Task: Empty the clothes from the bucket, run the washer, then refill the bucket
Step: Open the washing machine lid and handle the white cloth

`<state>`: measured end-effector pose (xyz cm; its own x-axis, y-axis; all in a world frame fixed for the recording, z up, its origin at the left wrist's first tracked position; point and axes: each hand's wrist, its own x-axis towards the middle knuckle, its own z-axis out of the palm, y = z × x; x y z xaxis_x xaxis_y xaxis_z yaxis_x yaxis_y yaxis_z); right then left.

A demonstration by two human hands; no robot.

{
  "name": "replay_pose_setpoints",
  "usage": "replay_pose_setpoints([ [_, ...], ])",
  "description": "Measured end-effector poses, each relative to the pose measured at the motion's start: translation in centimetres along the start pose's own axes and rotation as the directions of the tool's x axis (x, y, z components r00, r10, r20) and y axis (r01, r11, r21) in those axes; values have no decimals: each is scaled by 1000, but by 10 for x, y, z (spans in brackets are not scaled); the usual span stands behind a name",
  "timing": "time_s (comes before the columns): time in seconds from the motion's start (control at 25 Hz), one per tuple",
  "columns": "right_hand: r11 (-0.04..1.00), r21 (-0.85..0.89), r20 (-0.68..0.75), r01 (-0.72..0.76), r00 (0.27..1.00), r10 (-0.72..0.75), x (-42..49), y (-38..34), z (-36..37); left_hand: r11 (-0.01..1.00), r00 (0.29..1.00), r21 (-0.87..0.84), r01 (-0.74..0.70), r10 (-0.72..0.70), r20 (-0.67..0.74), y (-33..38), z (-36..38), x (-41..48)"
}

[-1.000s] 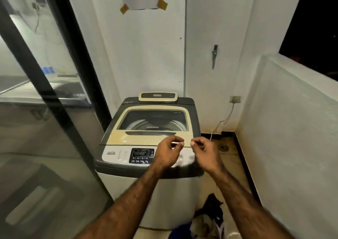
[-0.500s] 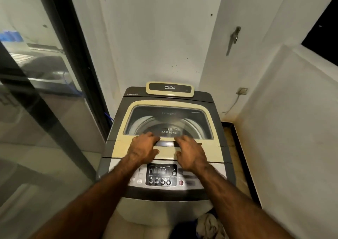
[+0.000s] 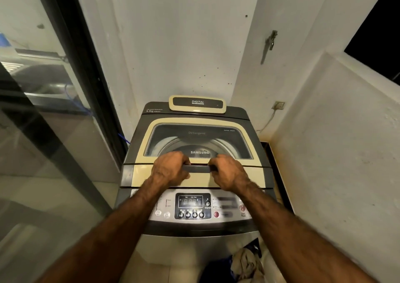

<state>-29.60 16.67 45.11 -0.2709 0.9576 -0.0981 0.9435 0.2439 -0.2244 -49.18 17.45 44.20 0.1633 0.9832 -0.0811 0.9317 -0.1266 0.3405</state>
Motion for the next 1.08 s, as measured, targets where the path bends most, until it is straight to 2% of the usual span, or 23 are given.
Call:
replay_pose_setpoints([
  [0.28, 996, -31, -179, 81, 980, -85, -8, -1, -49, 998, 969, 30, -49, 54, -239, 22, -52, -11],
  [0.44, 992, -110, -343, 62, 934, -97, -1, -6, -80, 993, 928, 86, -74, 101, -358, 34, -86, -4],
  [0.72, 986, -161, -446, 28, 890, -98, 17, -12, -102, 986, 866, 141, -89, 146, -478, 37, -105, 18],
  [0.88, 983, -181, -433, -10, 899, -71, 38, -14, -116, 973, 821, 214, -84, 190, -538, 34, -113, 38],
  [1.08, 979, -198, -467, -45, 883, -54, 67, -11, -123, 973, 803, 213, -92, 199, -562, 32, -115, 70],
])
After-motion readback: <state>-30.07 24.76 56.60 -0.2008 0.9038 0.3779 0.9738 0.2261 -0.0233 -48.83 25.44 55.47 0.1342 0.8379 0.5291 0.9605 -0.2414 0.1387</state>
